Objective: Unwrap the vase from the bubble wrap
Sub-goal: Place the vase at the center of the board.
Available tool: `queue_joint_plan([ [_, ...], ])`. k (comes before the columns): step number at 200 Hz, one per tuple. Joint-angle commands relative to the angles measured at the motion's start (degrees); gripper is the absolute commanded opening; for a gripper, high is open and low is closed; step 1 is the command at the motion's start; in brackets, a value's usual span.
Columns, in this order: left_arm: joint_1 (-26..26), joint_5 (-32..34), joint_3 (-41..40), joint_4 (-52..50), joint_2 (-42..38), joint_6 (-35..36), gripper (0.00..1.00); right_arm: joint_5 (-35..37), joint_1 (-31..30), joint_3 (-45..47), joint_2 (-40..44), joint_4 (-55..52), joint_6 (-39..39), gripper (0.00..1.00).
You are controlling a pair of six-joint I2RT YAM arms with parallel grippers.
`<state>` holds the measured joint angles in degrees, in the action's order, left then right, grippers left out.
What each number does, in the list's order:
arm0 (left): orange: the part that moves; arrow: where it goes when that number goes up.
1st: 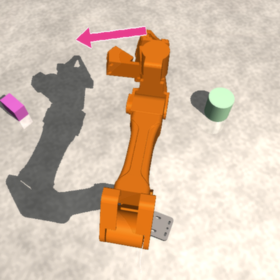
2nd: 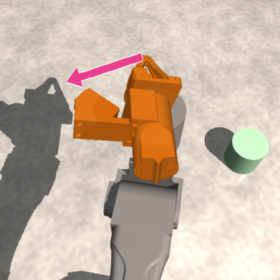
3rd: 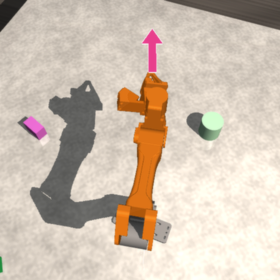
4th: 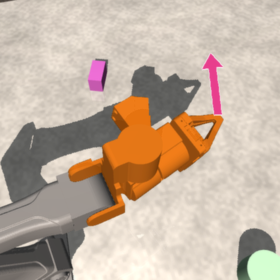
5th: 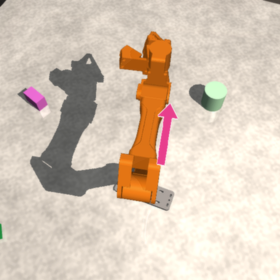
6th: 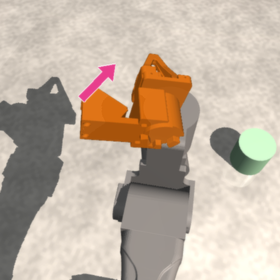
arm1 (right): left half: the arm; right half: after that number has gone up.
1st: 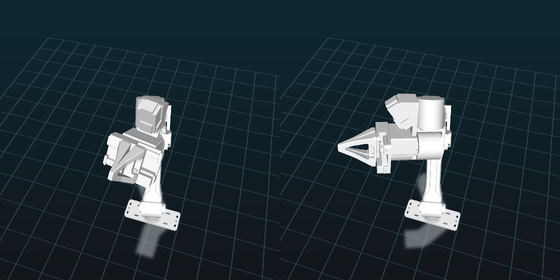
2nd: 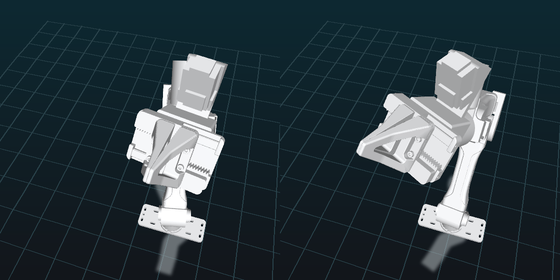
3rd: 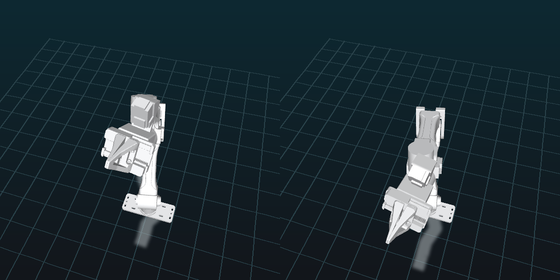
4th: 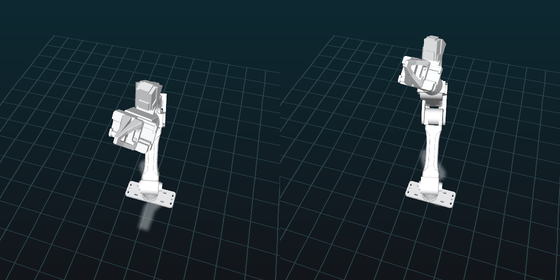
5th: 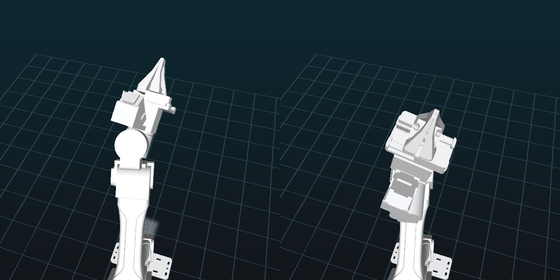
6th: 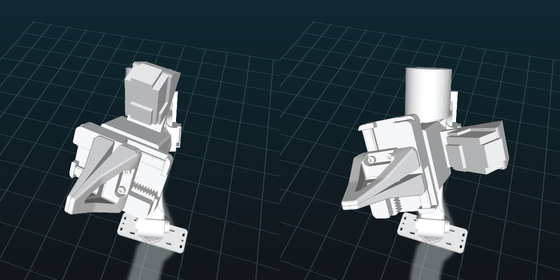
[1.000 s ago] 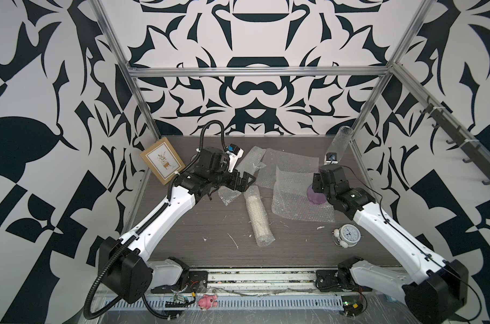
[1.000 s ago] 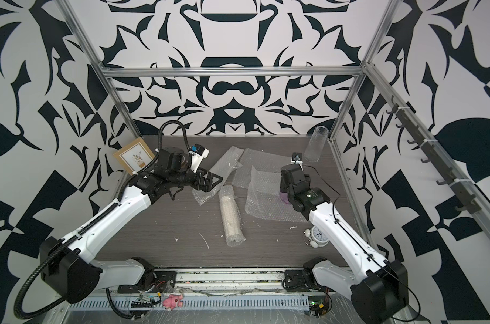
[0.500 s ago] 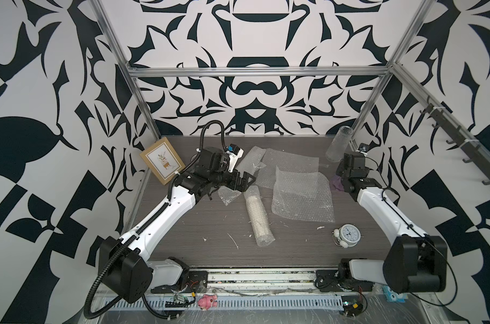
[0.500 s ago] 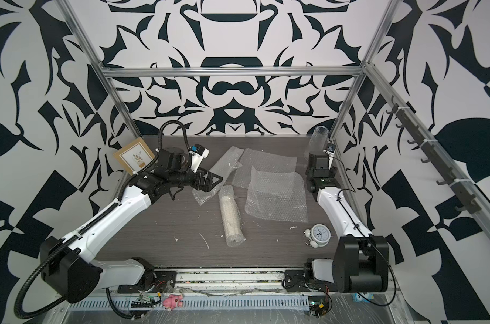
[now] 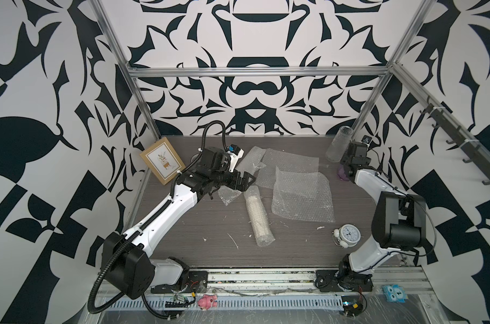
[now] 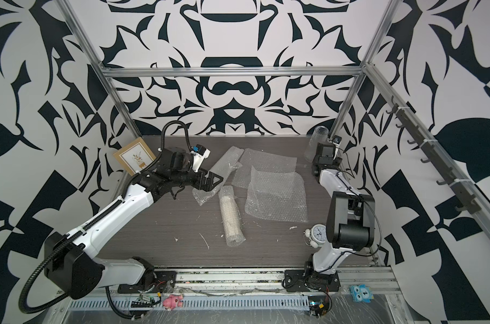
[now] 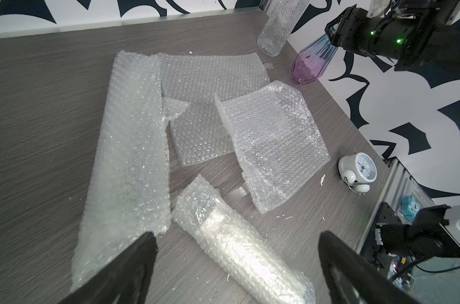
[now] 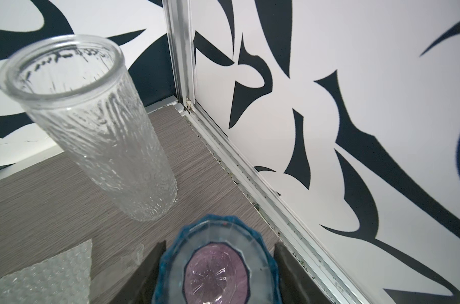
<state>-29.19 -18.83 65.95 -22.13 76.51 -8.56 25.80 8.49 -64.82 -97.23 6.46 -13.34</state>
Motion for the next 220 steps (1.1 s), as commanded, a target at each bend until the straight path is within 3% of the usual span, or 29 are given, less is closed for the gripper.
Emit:
queue_joint_plan([
  [1,0.36,0.2,-0.11,-0.34,0.47,0.45,0.99,0.23,0.59,-4.97,-0.55,7.1,1.29,0.38],
  [100,0.89,-0.04,0.05,-0.35,1.16,0.55,0.99,-1.14,2.24,-9.07,-6.74,8.09,2.18,0.42],
  [152,1.06,-0.31,0.14,-0.21,1.3,0.5,0.99,-2.18,2.22,-10.26,-7.1,5.22,3.15,0.61],
  [220,1.06,-0.34,0.14,-0.45,1.14,0.65,0.99,-4.39,2.23,-12.63,-4.64,1.38,2.59,0.78],
])
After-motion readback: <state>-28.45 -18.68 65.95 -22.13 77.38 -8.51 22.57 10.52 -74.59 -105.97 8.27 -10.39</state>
